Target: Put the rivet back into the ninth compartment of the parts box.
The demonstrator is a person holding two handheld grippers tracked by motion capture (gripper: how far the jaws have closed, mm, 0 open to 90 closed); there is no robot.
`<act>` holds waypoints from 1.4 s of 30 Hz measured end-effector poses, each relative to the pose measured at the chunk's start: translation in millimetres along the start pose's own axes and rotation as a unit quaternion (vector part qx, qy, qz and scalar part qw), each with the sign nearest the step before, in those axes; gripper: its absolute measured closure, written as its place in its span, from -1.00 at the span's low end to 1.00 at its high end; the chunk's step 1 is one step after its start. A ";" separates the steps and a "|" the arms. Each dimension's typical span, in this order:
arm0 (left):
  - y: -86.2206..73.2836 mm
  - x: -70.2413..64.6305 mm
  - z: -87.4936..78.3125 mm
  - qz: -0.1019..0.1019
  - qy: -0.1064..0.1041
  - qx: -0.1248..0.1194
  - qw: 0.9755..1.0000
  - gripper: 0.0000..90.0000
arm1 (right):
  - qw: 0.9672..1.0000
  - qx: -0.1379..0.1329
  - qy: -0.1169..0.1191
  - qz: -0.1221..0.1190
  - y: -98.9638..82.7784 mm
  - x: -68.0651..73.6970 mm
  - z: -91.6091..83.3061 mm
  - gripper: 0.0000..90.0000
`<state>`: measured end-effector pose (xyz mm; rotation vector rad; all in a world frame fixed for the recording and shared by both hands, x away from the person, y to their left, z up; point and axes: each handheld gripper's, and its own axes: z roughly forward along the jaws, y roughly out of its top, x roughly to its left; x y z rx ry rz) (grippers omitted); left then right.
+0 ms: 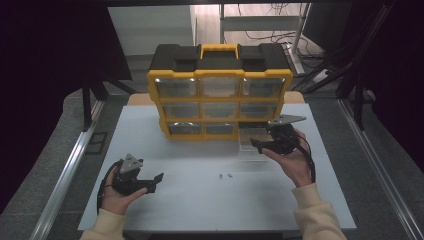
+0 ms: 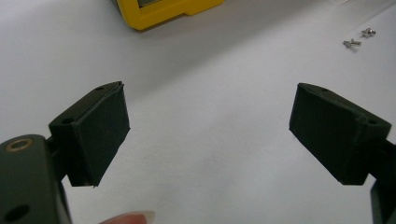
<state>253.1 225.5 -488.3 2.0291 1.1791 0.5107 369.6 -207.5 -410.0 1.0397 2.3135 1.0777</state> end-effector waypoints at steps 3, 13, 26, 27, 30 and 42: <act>0.3 -0.4 -0.7 0.000 0.000 -0.002 1.000 -0.72 | 1.000 -0.001 0.006 -0.001 -2.5 5.3 -2.3 -0.44; 0.0 -1.0 0.5 0.003 -0.001 0.001 1.000 -0.73 | 1.000 0.005 0.021 -0.001 -16.6 23.5 -13.3 -0.49; 0.4 -0.4 0.2 0.000 0.001 -0.001 1.000 -0.73 | 0.997 0.026 0.068 -0.024 -31.2 43.5 -3.0 -0.38; 0.3 -0.4 0.3 0.001 0.002 0.000 1.000 -0.73 | 0.997 0.028 0.071 -0.026 -31.7 44.8 -1.8 -0.38; 0.0 -0.2 0.5 -0.001 0.004 0.001 1.000 -0.73 | 0.996 0.032 0.077 -0.032 -32.4 48.9 1.9 -0.38; -0.5 0.5 0.7 -0.001 0.005 0.001 1.000 -0.73 | 0.992 0.065 0.093 -0.050 -40.3 63.8 24.7 -0.35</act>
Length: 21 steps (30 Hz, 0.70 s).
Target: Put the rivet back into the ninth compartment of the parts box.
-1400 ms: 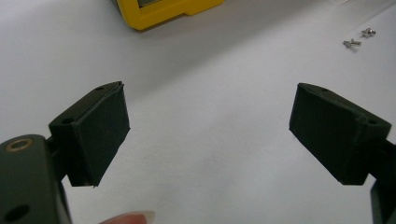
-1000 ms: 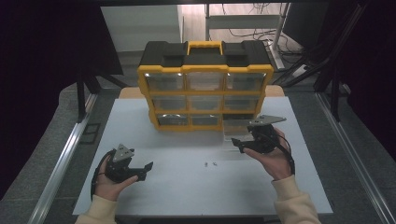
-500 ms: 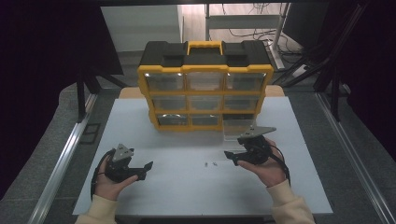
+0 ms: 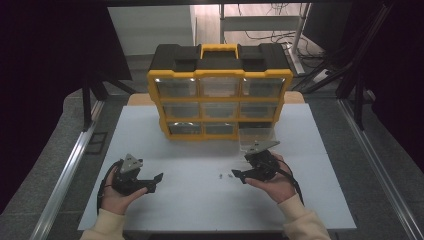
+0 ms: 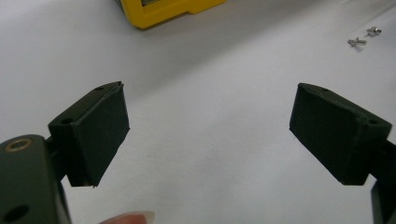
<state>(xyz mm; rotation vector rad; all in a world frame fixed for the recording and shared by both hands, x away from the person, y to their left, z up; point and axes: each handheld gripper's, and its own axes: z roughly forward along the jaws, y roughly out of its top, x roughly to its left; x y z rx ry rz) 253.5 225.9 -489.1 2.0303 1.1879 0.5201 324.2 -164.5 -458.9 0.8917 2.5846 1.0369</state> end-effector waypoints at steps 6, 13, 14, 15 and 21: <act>0.1 0.0 -0.4 0.000 0.000 -0.001 1.000 -0.73 | 1.000 0.020 0.002 -0.004 -3.1 2.8 12.8 -0.34; 0.0 -0.3 -0.4 0.000 0.000 0.000 1.000 -0.73 | 0.999 0.032 0.002 -0.009 -4.8 2.6 21.8 -0.34; 0.0 -0.4 -0.4 0.000 0.001 0.000 1.000 -0.73 | 0.999 0.036 0.001 -0.010 -5.1 2.8 24.3 -0.34; 0.0 -0.4 -0.5 -0.001 0.001 -0.001 1.000 -0.73 | 0.999 0.036 0.001 -0.010 -5.1 2.8 24.3 -0.34; 0.0 -0.6 0.5 0.000 -0.001 0.002 1.000 -0.73 | 0.999 0.046 0.001 -0.011 -5.2 4.7 33.5 -0.34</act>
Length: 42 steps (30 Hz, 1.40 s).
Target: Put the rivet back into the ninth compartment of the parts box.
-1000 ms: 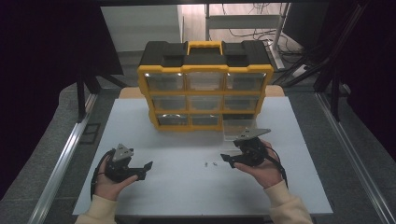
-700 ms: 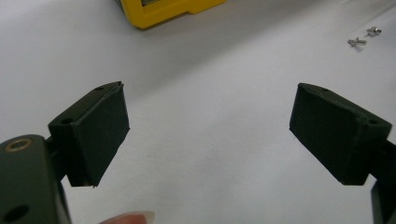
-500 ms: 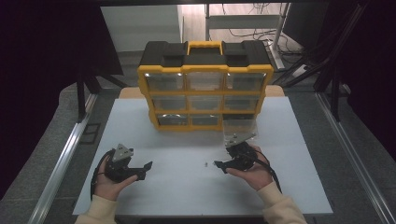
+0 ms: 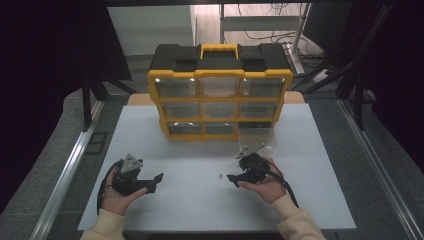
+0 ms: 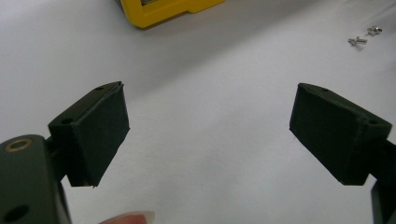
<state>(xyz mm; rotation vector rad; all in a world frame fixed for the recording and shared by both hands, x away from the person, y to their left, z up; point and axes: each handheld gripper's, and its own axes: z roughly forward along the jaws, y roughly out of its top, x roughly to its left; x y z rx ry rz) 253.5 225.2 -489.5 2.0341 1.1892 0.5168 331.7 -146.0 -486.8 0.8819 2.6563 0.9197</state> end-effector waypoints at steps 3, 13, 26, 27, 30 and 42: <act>0.0 -0.8 0.5 0.000 -0.001 0.000 1.000 -0.73 | 1.000 0.013 -0.002 -0.005 -0.1 0.4 9.3 -0.34; -0.1 -0.1 0.0 0.001 -0.001 0.000 1.000 -0.73 | 1.000 0.022 -0.006 -0.006 0.4 0.8 16.1 -0.29; -0.2 -0.8 0.6 0.002 -0.001 0.001 1.000 -0.73 | 0.999 0.041 -0.011 -0.020 5.4 3.7 29.7 -0.12; -0.2 -0.9 0.8 0.002 -0.001 0.001 1.000 -0.73 | 0.999 0.044 -0.013 -0.022 5.8 4.3 30.9 -0.10; -0.2 -0.9 0.6 0.002 -0.001 0.001 1.000 -0.73 | 0.998 0.049 -0.017 -0.025 6.3 5.2 33.0 -0.06; -0.5 0.3 0.1 0.001 -0.002 -0.001 1.000 -0.73 | 0.997 0.063 -0.013 -0.034 8.4 8.6 38.7 0.23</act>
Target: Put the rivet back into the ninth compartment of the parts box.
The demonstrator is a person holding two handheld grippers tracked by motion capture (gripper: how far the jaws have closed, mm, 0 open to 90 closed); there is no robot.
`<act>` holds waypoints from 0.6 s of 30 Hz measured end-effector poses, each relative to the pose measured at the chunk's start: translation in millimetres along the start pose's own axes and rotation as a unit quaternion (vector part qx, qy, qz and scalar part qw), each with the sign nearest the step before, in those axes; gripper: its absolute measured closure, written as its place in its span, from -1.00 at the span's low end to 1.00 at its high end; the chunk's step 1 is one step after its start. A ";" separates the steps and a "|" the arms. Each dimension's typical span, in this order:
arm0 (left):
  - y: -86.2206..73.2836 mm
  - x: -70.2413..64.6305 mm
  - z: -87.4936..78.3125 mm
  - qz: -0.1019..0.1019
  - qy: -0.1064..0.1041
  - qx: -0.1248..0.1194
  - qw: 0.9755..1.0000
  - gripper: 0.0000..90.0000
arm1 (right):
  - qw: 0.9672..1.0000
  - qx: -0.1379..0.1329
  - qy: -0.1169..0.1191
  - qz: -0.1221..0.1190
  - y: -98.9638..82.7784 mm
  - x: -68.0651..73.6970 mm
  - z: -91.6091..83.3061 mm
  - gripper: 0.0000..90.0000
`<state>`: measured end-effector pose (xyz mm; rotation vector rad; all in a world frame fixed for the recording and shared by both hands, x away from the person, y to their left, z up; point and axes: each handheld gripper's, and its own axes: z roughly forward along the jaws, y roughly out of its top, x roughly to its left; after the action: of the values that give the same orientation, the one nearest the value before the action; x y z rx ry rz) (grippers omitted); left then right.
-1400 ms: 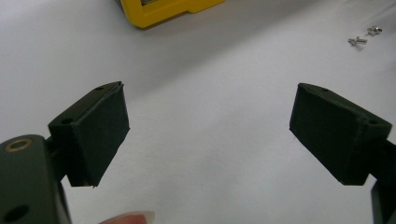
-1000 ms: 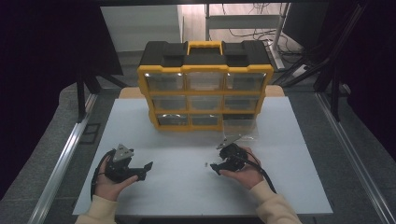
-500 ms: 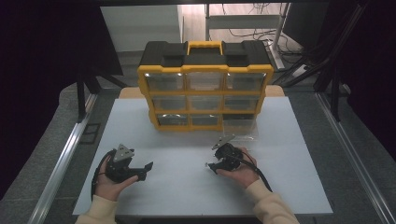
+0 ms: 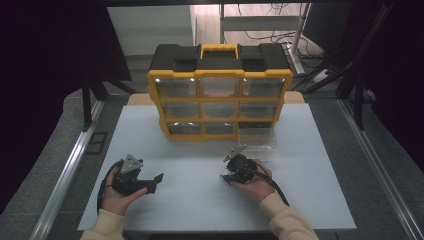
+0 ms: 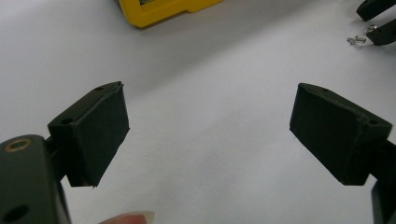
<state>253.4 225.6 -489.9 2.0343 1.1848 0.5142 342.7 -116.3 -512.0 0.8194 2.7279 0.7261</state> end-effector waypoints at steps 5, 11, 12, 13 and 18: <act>-0.1 0.5 -0.6 -0.001 0.001 -0.001 1.000 -0.73 | 1.000 0.004 0.009 0.005 0.5 -1.2 -0.2 0.39; 0.0 0.9 -1.2 -0.002 0.001 -0.002 1.000 -0.73 | 1.000 0.011 0.013 0.001 1.6 0.0 -1.2 0.62; 0.0 0.9 -1.2 -0.002 0.001 -0.001 1.000 -0.73 | 1.000 0.013 0.017 -0.002 1.8 0.2 -1.3 0.72; -0.1 1.0 -1.1 -0.002 0.001 -0.001 1.000 -0.73 | 1.000 0.013 0.017 -0.002 1.8 0.2 -1.3 0.72; -0.4 1.4 -0.9 -0.001 0.002 0.000 1.000 -0.73 | 1.000 0.014 0.026 -0.004 2.0 0.1 -1.3 0.83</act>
<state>253.3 227.3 -489.7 2.0317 1.1892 0.5176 343.1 -115.4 -509.9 0.8054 2.7919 0.7194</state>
